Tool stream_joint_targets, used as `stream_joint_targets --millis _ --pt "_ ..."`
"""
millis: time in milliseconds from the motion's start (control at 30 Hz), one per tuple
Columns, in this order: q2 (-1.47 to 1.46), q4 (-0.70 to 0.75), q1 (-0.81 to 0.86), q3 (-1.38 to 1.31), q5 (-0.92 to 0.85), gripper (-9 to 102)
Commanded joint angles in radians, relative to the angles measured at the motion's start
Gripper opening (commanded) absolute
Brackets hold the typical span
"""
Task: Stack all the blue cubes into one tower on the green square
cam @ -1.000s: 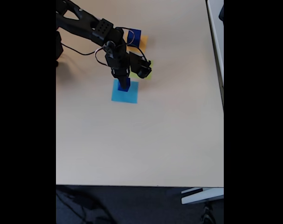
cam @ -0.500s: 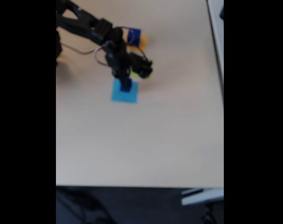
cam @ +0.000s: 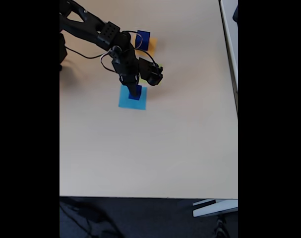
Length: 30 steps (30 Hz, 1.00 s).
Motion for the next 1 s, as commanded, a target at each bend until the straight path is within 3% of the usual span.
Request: stream_joint_targets --millis 0,967 --pt "0.078 -0.023 -0.003 0.005 0.012 10" --pt "0.078 -0.121 -0.017 0.087 0.037 12"
